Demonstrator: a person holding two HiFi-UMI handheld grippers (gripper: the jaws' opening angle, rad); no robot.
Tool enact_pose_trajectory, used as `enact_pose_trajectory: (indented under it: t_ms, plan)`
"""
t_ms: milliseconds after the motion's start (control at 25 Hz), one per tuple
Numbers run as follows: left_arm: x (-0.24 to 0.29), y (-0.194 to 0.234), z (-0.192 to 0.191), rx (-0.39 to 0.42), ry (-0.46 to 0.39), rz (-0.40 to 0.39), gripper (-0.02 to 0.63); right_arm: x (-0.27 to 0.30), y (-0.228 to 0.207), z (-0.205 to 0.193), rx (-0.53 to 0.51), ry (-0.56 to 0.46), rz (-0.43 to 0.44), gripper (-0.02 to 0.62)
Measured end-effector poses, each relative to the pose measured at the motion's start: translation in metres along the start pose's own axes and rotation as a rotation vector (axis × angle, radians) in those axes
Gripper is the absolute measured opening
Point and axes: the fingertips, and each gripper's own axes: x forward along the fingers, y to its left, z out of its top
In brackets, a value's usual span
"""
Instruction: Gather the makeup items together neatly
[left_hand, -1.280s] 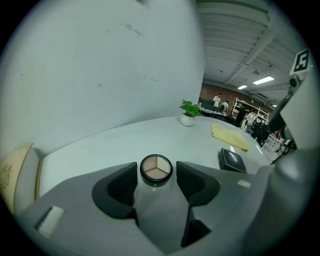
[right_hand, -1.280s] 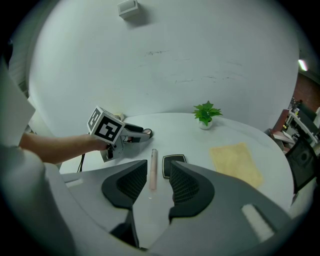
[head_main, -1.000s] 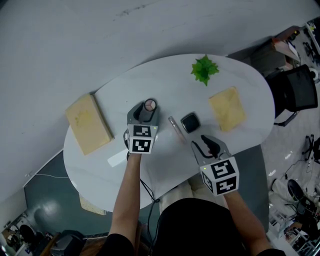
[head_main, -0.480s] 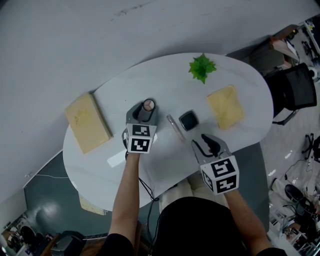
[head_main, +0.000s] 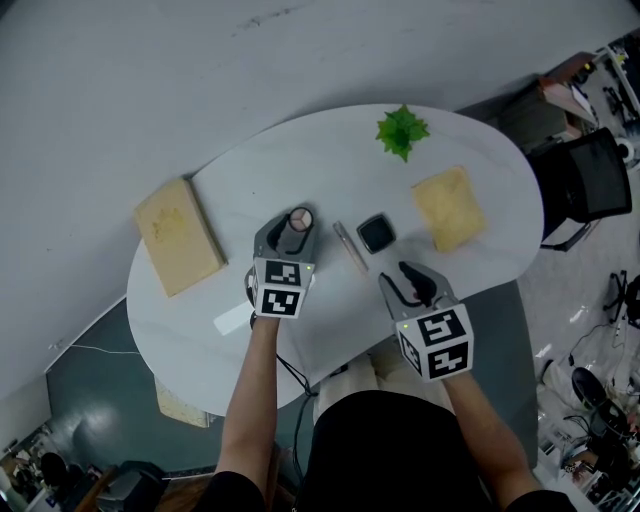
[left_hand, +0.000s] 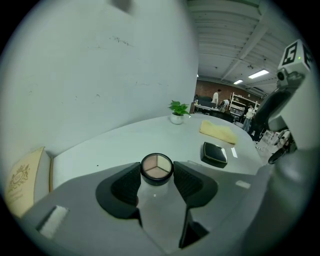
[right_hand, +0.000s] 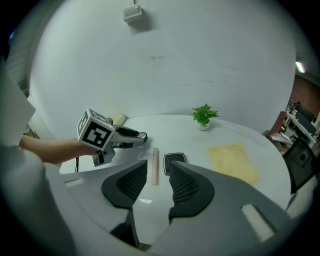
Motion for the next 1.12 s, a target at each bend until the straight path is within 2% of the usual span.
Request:
enact_pose_trajectory:
  t_ms: [520, 920, 1120]
  plan:
    - [-0.030, -0.029, -0.020, -0.006, 0.003, -0.024, 0.204, -0.009, 0.020, -0.015, 0.001, -0.007, 0.014, 0.149]
    - [-0.031, -0.052, -0.031, -0.001, 0.002, -0.054, 0.204, -0.013, 0.024, -0.024, -0.005, -0.003, 0.014, 0.149]
    - [-0.024, -0.069, -0.043, 0.031, 0.008, -0.079, 0.204, -0.014, 0.026, -0.028, -0.001, -0.003, 0.018, 0.149]
